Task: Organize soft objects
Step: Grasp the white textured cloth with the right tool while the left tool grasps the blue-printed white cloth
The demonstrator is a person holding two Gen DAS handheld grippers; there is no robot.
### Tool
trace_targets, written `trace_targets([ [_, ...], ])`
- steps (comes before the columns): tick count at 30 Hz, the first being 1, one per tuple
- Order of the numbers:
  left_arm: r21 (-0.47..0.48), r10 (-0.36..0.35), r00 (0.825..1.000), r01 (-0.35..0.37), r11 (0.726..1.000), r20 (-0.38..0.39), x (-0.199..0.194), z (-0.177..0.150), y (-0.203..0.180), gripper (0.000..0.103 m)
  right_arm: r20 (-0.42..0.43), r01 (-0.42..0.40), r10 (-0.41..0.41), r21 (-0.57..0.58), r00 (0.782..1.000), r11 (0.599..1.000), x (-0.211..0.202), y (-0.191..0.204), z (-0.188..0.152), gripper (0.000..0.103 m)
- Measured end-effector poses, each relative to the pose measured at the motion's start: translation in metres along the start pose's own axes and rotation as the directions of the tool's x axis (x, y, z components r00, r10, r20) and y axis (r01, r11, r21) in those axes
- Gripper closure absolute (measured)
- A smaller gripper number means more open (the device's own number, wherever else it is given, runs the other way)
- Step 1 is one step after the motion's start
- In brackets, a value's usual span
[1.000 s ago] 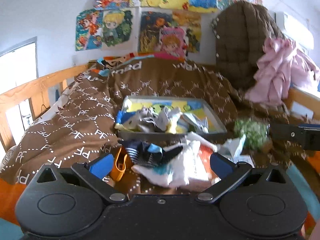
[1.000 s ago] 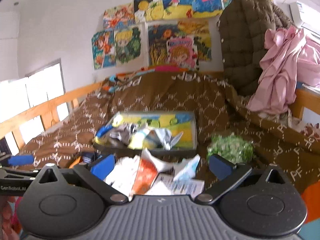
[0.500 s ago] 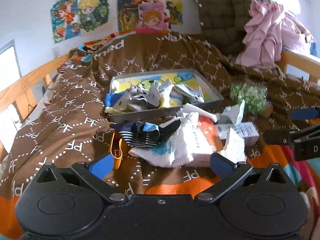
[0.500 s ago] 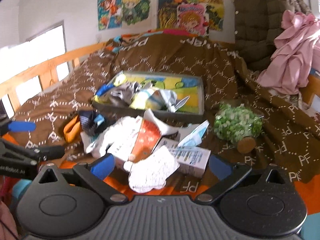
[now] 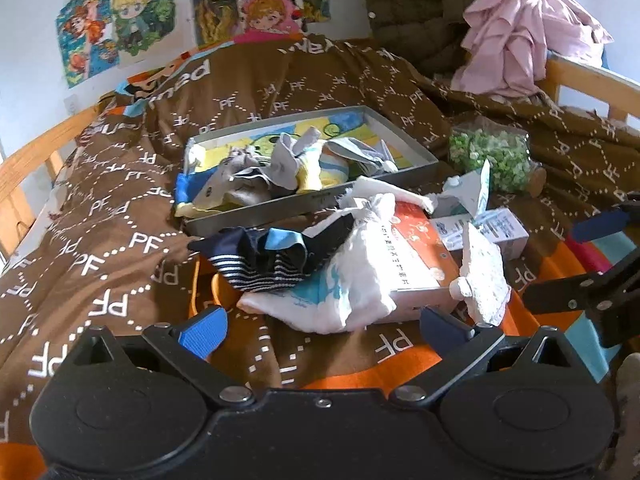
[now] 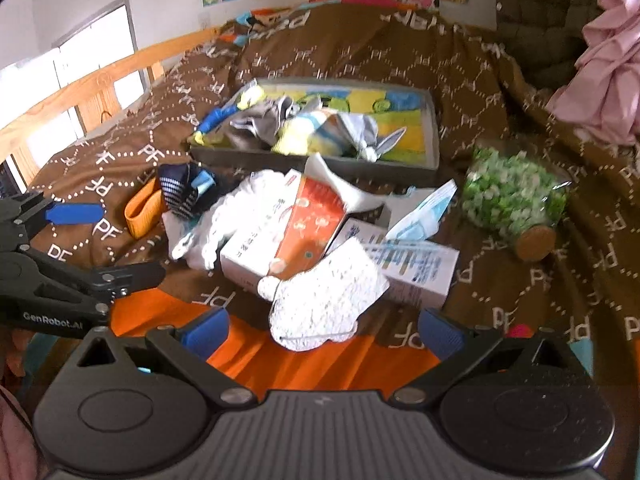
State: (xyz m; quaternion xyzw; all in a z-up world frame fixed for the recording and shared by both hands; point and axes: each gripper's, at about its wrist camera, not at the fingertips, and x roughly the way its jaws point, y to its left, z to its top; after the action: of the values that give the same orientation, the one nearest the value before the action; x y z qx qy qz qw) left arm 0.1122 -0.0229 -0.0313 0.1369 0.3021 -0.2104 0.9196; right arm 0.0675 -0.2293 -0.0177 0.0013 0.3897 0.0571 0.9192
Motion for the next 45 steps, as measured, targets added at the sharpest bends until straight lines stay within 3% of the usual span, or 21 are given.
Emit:
trace_targets([
  [5, -0.011, -0.041, 0.999, 0.041, 0.999, -0.036, 0.018, 0.002, 0.000, 0.001, -0.066, 0.008, -0.008, -0.001, 0.998, 1.000, 0.025, 0.001, 0.000, 0.000],
  [9, -0.092, -0.076, 0.997, 0.074, 0.993, -0.027, 0.031, 0.006, 0.006, 0.001, -0.110, 0.017, -0.014, 0.023, 0.994, 1.000, 0.043, -0.003, 0.001, 0.000],
  [13, -0.180, -0.119, 0.993, 0.113, 0.977, -0.023, 0.044, 0.008, 0.013, 0.001, -0.127, 0.015, -0.011, 0.032, 0.992, 0.999, 0.053, -0.004, 0.001, 0.000],
  [20, -0.228, -0.132, 0.990, 0.118, 0.967, -0.046, 0.061, 0.009, 0.022, 0.001, -0.141, 0.031, -0.027, 0.029, 0.990, 0.999, 0.064, -0.005, 0.002, 0.001],
  [33, -0.270, -0.216, 0.975, 0.193, 0.943, -0.058, 0.072, 0.005, 0.033, 0.028, -0.172, 0.012, -0.006, 0.035, 0.985, 0.999, 0.082, -0.006, 0.004, 0.016],
  [35, -0.292, -0.213, 0.975, 0.186, 0.938, -0.064, 0.072, 0.006, 0.036, 0.030, -0.168, 0.015, -0.008, 0.040, 0.986, 0.999, 0.082, -0.006, 0.004, 0.018],
  [37, -0.332, -0.200, 0.977, 0.165, 0.929, -0.073, 0.072, 0.007, 0.041, 0.040, -0.161, 0.014, -0.006, 0.049, 0.987, 0.999, 0.080, -0.008, 0.005, 0.020],
  [41, -0.395, -0.187, 0.978, 0.136, 0.909, -0.094, 0.076, 0.004, 0.052, 0.047, -0.158, 0.008, 0.003, 0.073, 0.987, 0.997, 0.079, -0.011, 0.005, 0.024],
  [45, -0.376, -0.181, 0.978, 0.129, 0.918, -0.107, 0.078, 0.004, 0.050, 0.059, -0.159, 0.008, 0.005, 0.079, 0.987, 0.997, 0.079, -0.010, 0.005, 0.025],
])
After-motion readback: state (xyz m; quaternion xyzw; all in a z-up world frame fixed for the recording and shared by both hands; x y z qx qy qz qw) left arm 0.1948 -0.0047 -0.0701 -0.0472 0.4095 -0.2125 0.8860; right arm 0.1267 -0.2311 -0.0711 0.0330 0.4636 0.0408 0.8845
